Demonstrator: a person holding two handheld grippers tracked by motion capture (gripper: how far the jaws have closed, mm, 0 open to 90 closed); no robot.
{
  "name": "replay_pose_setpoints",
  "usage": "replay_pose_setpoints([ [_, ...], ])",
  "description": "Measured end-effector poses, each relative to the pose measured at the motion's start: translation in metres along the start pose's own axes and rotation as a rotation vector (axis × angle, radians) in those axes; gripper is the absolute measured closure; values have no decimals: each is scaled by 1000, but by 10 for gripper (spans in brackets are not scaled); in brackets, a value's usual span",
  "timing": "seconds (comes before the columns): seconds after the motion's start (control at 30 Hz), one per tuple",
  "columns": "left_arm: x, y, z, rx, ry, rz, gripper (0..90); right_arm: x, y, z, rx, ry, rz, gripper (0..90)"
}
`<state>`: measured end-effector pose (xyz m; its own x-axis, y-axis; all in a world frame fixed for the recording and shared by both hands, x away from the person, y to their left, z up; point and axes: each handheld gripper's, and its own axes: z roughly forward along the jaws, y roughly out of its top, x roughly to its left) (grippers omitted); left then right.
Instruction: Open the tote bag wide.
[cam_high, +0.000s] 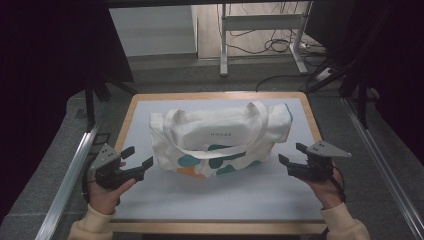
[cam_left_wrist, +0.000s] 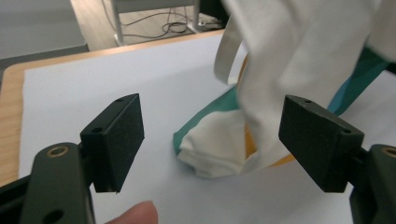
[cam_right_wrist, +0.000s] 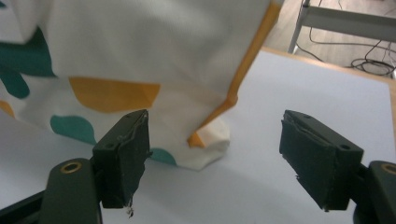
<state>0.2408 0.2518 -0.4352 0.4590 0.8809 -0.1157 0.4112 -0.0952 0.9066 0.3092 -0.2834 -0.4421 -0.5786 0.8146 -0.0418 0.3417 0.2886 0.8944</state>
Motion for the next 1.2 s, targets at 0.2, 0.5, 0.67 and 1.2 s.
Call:
replay_pose_setpoints([
  [0.2,-3,12,1,-8,-32,1,227,-1,17,-3,-23,4,-11,243],
  [0.5,1,34,22,1,-94,-29,238,-12,43,8,-37,10,-12,242],
  [0.67,-1,38,34,15,-116,-26,254,-20,52,18,-37,30,7,242],
  [1.2,-14,38,44,19,-113,69,716,-17,57,31,-44,25,-26,720],
])
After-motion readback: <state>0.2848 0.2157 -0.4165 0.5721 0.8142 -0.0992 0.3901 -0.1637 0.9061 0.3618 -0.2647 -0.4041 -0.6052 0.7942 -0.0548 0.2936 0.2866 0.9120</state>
